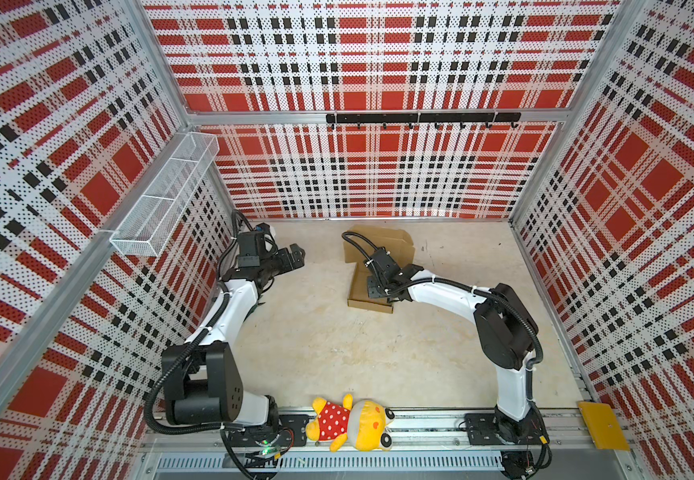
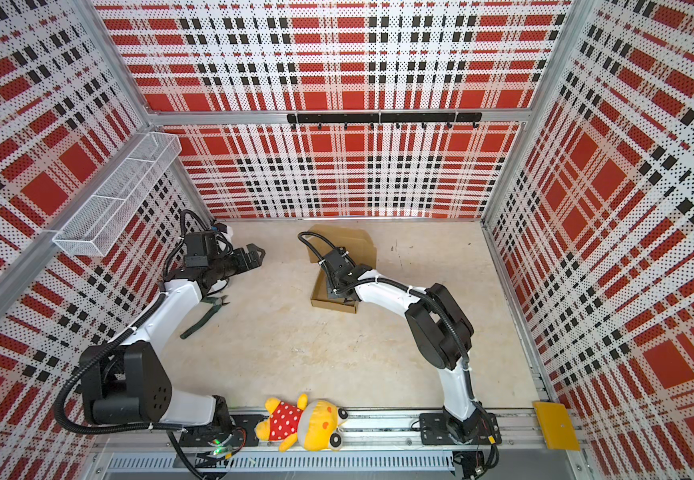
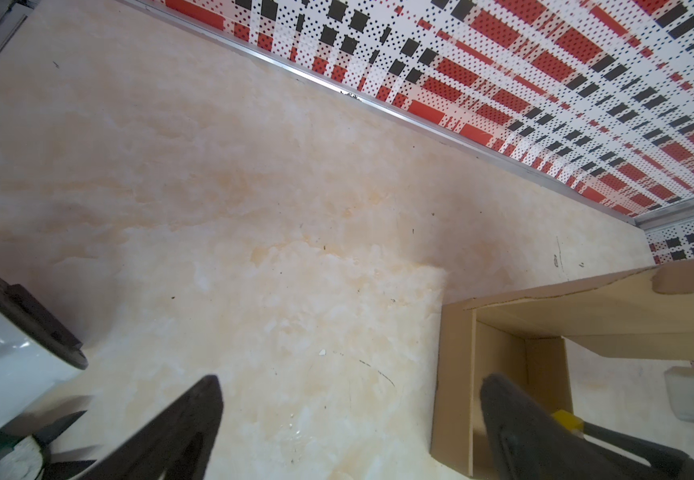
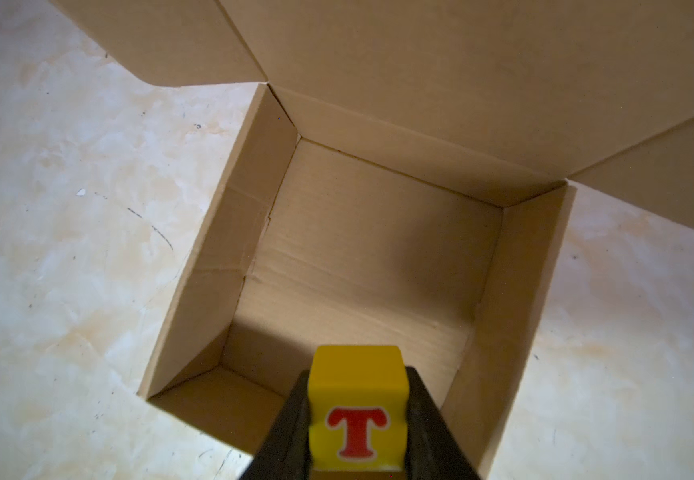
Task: Fold the paper box
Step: 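Carry the yellow T block over the box and drop it inside with the right gripper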
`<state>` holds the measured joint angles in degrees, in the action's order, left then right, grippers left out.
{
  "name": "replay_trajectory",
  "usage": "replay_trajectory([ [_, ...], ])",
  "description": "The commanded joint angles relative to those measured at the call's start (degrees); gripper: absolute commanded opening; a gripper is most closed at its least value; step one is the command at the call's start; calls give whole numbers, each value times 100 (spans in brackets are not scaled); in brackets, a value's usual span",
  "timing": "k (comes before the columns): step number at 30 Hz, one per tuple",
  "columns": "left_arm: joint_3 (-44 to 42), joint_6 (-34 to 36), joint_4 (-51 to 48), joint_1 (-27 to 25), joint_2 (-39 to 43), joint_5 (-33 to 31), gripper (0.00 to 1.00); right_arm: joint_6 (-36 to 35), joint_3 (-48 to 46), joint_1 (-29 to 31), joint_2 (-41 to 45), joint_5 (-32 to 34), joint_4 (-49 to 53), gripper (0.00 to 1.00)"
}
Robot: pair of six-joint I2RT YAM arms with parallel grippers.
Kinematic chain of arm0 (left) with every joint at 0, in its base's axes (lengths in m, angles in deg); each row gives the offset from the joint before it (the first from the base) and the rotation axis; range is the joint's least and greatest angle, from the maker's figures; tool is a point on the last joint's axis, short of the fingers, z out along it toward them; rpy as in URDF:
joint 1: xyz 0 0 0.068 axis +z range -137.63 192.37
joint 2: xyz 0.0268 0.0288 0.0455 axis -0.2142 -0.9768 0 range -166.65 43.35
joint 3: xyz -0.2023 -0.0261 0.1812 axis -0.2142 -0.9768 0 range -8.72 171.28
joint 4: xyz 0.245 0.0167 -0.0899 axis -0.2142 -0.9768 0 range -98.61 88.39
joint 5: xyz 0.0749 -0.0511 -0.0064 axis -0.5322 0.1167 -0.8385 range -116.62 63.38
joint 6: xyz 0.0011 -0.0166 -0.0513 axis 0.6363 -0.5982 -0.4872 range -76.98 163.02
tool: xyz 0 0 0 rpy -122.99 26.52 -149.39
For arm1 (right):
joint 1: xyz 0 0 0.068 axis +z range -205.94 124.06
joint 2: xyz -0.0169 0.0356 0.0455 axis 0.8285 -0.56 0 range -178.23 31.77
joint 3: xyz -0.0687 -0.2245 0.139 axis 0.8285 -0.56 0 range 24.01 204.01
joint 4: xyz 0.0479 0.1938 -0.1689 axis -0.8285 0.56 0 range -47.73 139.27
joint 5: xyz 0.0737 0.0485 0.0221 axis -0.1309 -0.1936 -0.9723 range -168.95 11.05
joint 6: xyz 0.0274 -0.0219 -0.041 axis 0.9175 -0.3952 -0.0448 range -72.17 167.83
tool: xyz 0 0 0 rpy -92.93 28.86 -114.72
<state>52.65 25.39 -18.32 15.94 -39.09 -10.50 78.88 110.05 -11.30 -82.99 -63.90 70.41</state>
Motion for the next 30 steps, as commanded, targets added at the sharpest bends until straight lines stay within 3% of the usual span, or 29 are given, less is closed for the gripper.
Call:
replay_trajectory([
  [1, -2, -30, 114, 61, 140, -1, 100, -45, 93, -3, -141, 231, -486, 30],
  [16, -18, -83, 122, 72, 176, 13, 99, 32, 264, -141, -746, 16, -720, 31],
  [30, -41, -92, 114, 113, 247, 11, 100, 66, 261, -184, -665, -36, -675, 41],
])
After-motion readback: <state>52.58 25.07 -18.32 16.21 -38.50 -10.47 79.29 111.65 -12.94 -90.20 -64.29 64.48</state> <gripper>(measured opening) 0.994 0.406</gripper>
